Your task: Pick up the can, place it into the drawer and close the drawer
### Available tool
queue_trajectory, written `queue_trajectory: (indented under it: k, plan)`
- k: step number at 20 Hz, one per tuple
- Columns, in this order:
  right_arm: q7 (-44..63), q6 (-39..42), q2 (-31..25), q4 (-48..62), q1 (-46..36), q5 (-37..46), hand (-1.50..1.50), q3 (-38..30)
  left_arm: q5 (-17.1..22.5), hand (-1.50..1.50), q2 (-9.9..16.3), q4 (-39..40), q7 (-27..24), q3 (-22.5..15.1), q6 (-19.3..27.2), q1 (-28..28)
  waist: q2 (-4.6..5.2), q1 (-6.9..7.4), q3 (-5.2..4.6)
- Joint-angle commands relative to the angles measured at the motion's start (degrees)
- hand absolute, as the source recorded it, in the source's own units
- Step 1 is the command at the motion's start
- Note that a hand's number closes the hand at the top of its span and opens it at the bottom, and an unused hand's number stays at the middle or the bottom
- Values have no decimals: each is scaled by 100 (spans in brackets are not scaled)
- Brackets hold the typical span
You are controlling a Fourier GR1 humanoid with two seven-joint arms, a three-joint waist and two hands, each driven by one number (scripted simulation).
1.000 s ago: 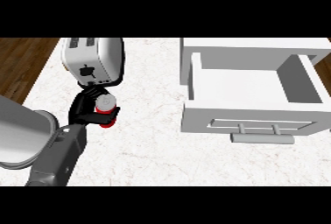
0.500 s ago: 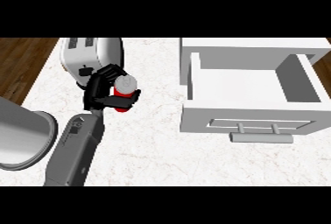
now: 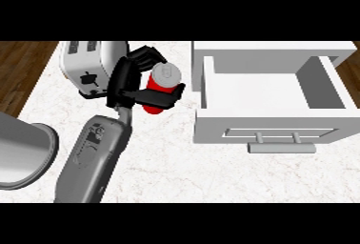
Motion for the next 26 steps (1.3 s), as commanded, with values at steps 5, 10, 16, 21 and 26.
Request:
queue_trajectory:
  k: [5, 10, 16, 21, 26]
  plan:
    - [156, 35, -186, 6, -217, -186, -150, -262, -83, 150, -22, -34, 1202, -687, 1060, -1530, 20, -86, -1]
    - [361, 83, -383, 184, -477, -348, -150, -433, 113, 150, -23, 918, 1149, -241, 1008, -2484, 41, -91, -2]
    - [197, 36, -53, 2, -326, 23, -150, 41, 661, 150, -23, 2039, 1093, -927, 1927, -3574, 66, -222, 0]
    - [-109, 236, -122, 278, -167, -156, -150, -240, 850, 150, -23, 2975, 921, -567, 1553, -4269, 70, -219, 3]
    - [231, -6, -33, 95, -513, -67, -150, -51, 1314, 150, -23, 3517, 308, -987, 1601, -4298, 84, -246, 1]
